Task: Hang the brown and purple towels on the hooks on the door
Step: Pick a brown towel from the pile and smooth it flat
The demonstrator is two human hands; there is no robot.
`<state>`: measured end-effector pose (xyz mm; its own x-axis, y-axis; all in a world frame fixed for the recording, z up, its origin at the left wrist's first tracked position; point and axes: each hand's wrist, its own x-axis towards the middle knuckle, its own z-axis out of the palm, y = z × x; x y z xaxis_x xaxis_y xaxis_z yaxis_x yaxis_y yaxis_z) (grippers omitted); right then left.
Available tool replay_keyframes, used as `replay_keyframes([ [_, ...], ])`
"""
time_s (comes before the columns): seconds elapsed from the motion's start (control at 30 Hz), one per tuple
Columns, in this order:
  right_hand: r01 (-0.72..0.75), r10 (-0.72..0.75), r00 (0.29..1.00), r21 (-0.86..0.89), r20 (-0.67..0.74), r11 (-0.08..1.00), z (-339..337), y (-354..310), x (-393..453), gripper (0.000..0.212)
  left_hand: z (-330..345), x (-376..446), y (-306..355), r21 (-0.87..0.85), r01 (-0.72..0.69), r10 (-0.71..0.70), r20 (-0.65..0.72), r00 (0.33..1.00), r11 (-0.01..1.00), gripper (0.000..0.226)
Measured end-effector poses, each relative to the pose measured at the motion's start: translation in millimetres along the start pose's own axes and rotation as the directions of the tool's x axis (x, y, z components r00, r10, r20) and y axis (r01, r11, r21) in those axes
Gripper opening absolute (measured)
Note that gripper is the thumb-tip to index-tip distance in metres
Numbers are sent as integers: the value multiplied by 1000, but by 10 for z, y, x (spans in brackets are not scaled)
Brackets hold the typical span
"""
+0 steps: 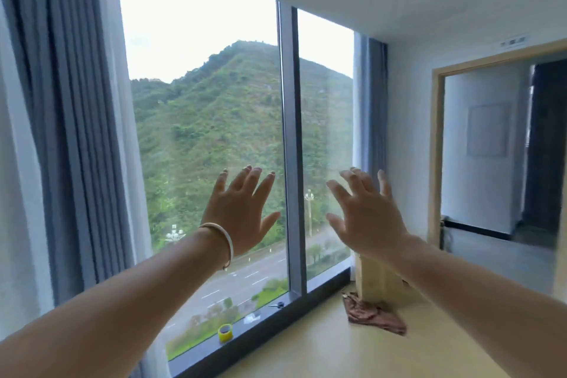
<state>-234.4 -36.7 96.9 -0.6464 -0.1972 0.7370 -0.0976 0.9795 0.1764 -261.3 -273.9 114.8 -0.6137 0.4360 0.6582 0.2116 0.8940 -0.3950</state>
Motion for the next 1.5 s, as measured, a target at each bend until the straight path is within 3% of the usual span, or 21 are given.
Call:
replay_keyframes([
  [0.33, -255, 274, 959, -200, 75, 946, 50, 2189, -797, 62, 357, 1355, 2211, -236, -134, 123, -61, 991, 963, 75],
  [0.6, -442, 516, 848, -373, 124, 816, -129, 3551, -1514, 61, 379, 1981, 3843, -391, -322, 284, -153, 947, 862, 75],
  [0.9, -541, 685, 723, -545, 89, 641, -121, 4654, -1963, 61, 578, 2619, 5266, -496, -462, 390, -248, 887, 735, 73],
  [1.07, -557, 725, 686, -595, 64, 579, 185, 5300, -1852, 60, 872, 3238, 5907, -509, -518, 418, -306, 856, 688, 72],
  [1.5, -558, 740, 671, -624, 50, 548, 1420, 7079, -822, 60, 1857, 5143, 7035, -550, -504, 374, -338, 864, 666, 71],
])
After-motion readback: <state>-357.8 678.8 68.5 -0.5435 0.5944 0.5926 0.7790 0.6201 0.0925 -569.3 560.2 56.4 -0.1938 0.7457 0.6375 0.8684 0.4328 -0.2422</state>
